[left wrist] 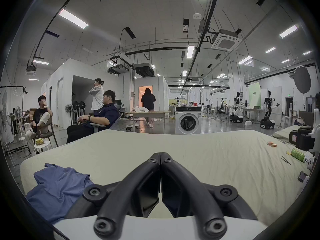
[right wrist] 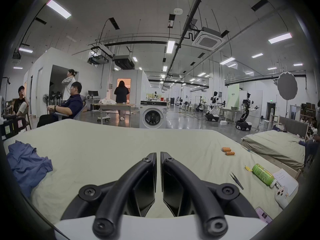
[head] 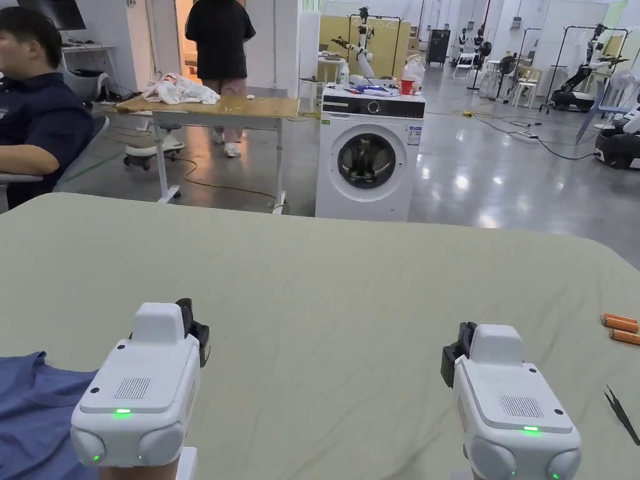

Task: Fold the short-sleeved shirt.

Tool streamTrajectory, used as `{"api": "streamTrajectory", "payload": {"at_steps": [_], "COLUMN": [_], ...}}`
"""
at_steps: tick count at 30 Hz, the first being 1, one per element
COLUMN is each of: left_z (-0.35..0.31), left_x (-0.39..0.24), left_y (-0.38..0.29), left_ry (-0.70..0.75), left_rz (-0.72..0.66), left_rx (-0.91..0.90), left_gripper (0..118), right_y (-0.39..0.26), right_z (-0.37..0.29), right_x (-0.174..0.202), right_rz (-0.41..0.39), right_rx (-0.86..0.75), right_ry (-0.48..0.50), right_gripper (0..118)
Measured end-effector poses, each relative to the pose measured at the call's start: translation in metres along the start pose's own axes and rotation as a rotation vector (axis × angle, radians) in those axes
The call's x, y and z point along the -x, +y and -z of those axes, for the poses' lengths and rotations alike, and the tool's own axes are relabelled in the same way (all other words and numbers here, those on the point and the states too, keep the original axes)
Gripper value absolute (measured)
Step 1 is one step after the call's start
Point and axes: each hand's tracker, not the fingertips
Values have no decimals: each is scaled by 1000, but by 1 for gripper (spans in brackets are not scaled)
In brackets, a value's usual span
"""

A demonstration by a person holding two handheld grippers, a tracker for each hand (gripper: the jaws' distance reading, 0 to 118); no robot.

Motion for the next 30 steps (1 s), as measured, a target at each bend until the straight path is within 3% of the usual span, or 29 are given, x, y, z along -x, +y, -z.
{"api": "streamTrajectory", "payload": {"at_steps": [3, 5, 8, 11, 12, 13, 14, 18, 21, 22, 23, 24, 25, 28, 30], "left_z": [3, 4, 1, 0, 2, 0, -3, -13, -9, -9, -8, -7, -8, -6, -4], "left_x": [7, 14, 24, 33, 32, 26, 20, -28, -38, -40, -41, -38, -35, -28, -25], "left_y": [1, 3, 7, 8, 7, 10, 13, 18, 3, -1, -6, -13, -13, -3, 6], "left_ry": [-18, -22, -32, -97, -111, -123, -144, -29, 14, 35, 65, 73, 49, 28, 44], "left_rz": [-80, -192, -393, -573, -582, -499, -369, 505, 907, 1030, 1171, 1278, 1296, 1086, 865], "left_rx": [17, 27, 50, 43, 42, 19, -9, -21, -50, -67, -84, -97, -111, -80, -41], "left_gripper": [0, 0, 0, 0, 0, 0, 0, 0, 0, 0, 0, 0, 0, 0, 0], "right_y": [-6, -6, -3, 5, 8, 11, 15, 22, 5, 0, 1, 2, 5, 9, 15], "right_z": [4, 3, -6, -5, -4, -5, -6, -8, -5, -5, -13, -14, -16, -8, -6], "right_x": [0, -4, -19, -26, -27, -24, -17, 20, 40, 43, 44, 43, 42, 37, 35], "right_rz": [-34, 15, 301, 455, 470, 424, 304, -479, -1018, -1178, -1280, -1304, -1263, -1104, -904], "right_rx": [52, 52, -16, -11, -3, -3, -29, -108, -165, -183, -209, -209, -200, -162, -121], "right_ry": [15, 5, -1, 61, 79, 66, 65, 57, 1, -13, -18, 8, 33, 44, 62], "right_gripper": [4, 4, 3, 3, 3, 3, 3, 3, 3, 3, 3, 3, 3, 3, 3]}}
